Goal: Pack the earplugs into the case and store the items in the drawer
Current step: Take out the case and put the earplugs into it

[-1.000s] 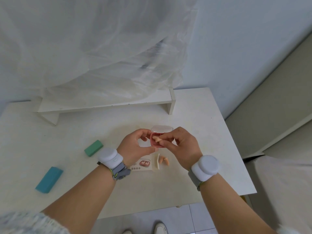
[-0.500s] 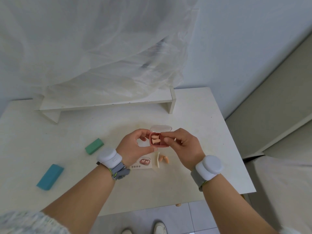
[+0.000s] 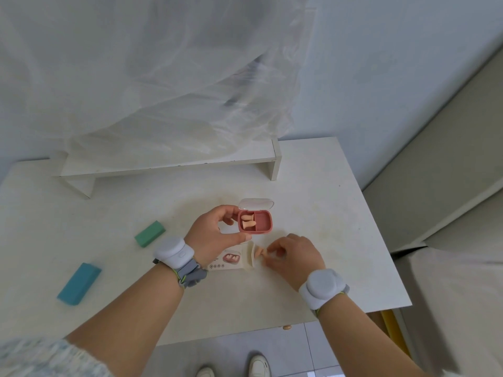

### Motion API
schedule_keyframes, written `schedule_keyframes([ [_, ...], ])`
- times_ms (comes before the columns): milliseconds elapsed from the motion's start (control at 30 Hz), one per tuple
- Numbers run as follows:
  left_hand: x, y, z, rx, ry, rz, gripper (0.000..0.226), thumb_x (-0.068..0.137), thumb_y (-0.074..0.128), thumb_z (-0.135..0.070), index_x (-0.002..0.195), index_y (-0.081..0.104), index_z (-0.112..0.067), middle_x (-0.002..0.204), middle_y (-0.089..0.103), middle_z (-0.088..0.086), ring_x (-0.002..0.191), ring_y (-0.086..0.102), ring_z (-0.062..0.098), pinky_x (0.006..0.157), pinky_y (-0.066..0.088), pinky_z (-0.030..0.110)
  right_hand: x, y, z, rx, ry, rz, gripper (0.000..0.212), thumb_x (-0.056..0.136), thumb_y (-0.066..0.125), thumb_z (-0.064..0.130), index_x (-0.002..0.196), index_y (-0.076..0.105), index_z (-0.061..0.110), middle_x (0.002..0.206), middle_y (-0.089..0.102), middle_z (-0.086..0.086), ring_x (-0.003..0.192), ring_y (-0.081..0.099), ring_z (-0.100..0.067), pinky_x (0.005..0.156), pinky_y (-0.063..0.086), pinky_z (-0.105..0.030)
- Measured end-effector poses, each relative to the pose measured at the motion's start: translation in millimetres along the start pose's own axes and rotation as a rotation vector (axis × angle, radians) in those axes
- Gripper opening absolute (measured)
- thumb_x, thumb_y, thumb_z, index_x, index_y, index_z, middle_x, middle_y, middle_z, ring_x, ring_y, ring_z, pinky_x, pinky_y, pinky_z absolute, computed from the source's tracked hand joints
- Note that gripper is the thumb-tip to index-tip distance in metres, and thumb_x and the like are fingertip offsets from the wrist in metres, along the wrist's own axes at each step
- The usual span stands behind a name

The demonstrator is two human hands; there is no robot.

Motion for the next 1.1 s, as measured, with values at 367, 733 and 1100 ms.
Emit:
schedule_keyframes([
  [367, 1.3, 0.4, -1.0, -0.016, 0.009, 0.004, 0.039, 0.068, 0.076, -0.017, 0.089, 0.053, -0.041, 0.085, 0.056, -0.023, 0.087, 0.051, -0.003, 0.07, 0.037, 0.016, 1.2, -35.1, 2.1, 0.628, -0.02, -0.334, 0.019, 0.082, 0.061, 0.022, 0.075, 0.06, 0.04, 0.079, 0.062, 0.019, 0.062, 0.049, 0.003, 0.061, 0.041, -0.004],
  [733, 1.7, 0.3, -2.6, -0.005, 0.009, 0.028, 0.041, 0.068, 0.076, -0.017, 0.084, 0.052, -0.046, 0.082, 0.054, -0.026, 0.075, 0.049, -0.01, 0.061, 0.035, 0.003, 14.4, -41.0, 24.7, 0.299, -0.17, -0.222, 0.015, 0.081, 0.063, 0.03, 0.095, 0.07, 0.029, 0.078, 0.048, 0.012, 0.061, 0.047, 0.004, 0.062, 0.034, 0.0],
  [1100, 0.1, 0.4, 3.2, 0.001, 0.014, 0.022, 0.041, 0.068, 0.076, -0.018, 0.083, 0.052, -0.047, 0.082, 0.055, -0.025, 0.075, 0.05, -0.014, 0.062, 0.037, 0.002, 12.4, -33.0, 21.9, 0.343, -0.16, -0.217, 0.021, 0.085, 0.057, 0.027, 0.104, 0.066, 0.031, 0.072, 0.049, 0.015, 0.063, 0.046, -0.004, 0.06, 0.036, -0.004],
])
Point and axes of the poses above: each hand's wrist, its own x-axis towards the middle knuckle, its own y-axis out of the palm, z = x × y, the point moved 1 cm from there along x, towards the middle knuckle
